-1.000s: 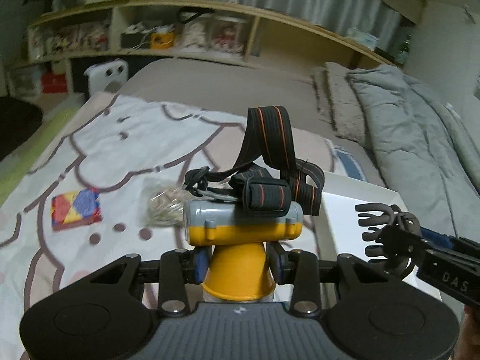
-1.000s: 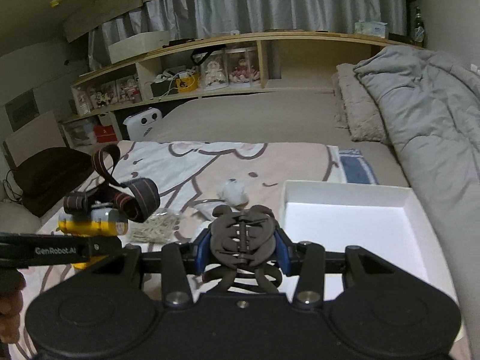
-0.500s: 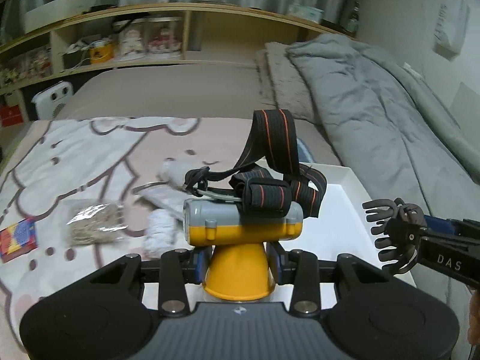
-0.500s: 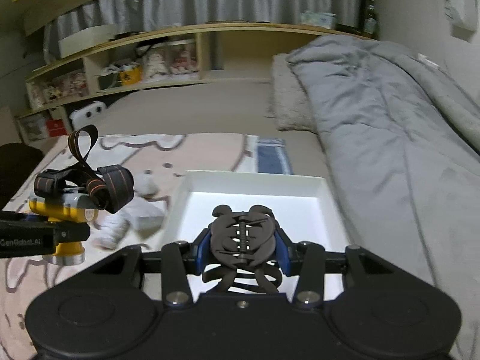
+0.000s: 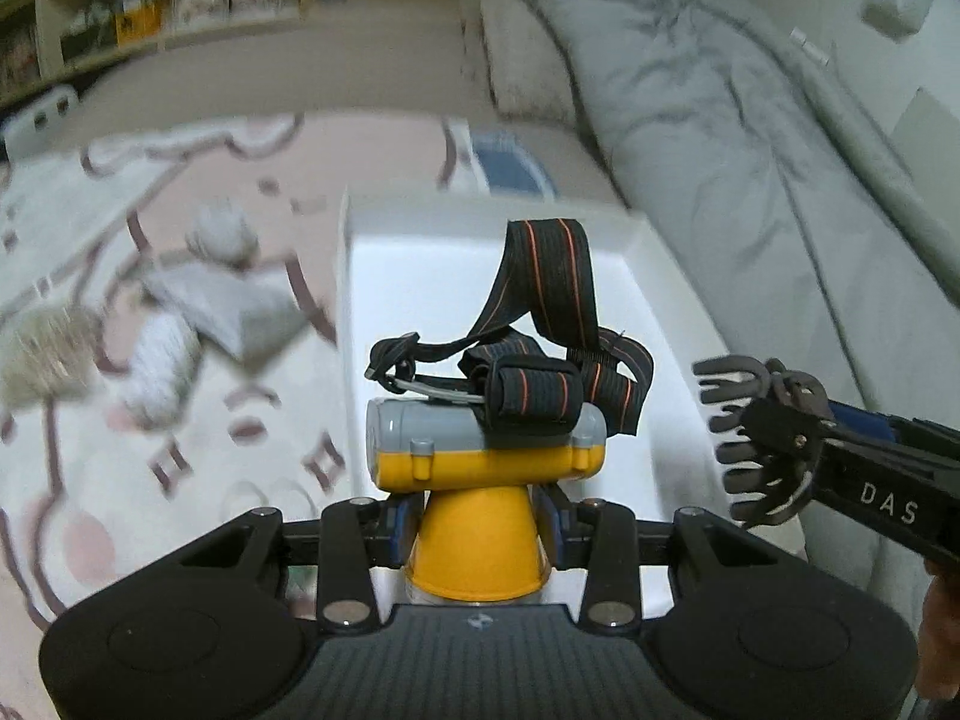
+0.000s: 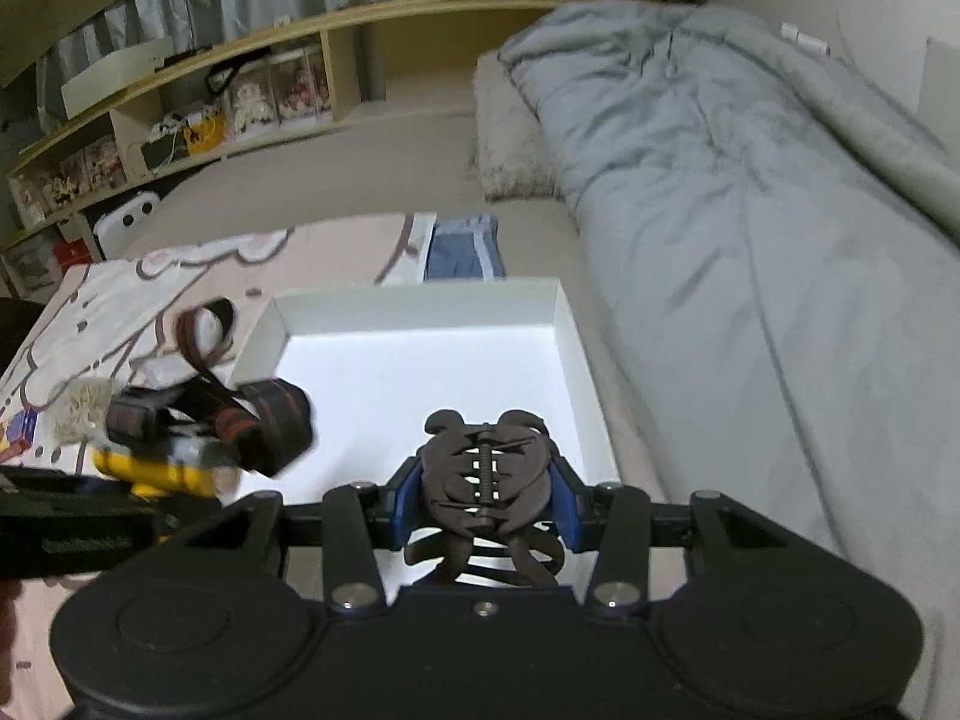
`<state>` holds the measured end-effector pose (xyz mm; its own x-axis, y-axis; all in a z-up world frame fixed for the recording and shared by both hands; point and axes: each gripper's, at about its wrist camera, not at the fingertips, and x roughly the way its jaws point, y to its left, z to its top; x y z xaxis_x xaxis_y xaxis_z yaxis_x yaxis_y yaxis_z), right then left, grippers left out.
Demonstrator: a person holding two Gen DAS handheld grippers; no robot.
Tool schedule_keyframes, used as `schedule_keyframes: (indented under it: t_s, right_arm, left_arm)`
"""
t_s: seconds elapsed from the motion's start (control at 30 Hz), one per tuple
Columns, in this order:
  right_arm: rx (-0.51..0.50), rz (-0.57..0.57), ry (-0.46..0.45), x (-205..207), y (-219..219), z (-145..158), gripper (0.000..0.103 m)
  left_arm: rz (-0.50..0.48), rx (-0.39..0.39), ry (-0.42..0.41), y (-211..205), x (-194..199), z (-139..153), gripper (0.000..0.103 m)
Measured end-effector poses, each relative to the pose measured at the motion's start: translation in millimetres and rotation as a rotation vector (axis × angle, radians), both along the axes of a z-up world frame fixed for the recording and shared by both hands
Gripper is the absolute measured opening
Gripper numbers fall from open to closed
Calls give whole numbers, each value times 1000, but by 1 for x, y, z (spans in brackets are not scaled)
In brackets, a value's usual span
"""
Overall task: Organize objects
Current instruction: 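Carry both items to the white tray and open both tools to release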
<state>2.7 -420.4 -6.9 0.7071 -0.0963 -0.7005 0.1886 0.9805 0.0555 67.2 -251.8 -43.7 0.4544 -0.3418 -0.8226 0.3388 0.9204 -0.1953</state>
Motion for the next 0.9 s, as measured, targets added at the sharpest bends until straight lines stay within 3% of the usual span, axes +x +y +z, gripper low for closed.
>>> schedule_keyframes:
  t_s: [0.2, 0.37, 0.43, 0.5, 0.53, 0.63, 0.9]
  right_arm:
    - [19, 24, 69, 3, 4, -23, 45]
    - [27, 37, 104, 7, 9, -38, 45]
    - [54, 59, 96, 8, 9, -42, 46]
    - [75, 64, 99, 9, 8, -46, 65]
    - [66, 53, 113, 10, 8, -47, 67]
    - [20, 22, 146, 9, 9, -47, 67]
    - [45, -15, 157, 2, 6, -36, 67]
  left_arm:
    - [26, 11, 120, -2, -1, -24, 41]
    - [46, 38, 101, -4, 4, -25, 42]
    - [64, 23, 97, -1, 6, -24, 52]
    - [31, 35, 49, -2, 4, -17, 59]
    - [16, 53, 29, -4, 2, -13, 60]
    - [-12, 92, 6, -5, -1, -9, 60]
    - [-19, 110, 17, 2, -5, -5, 61]
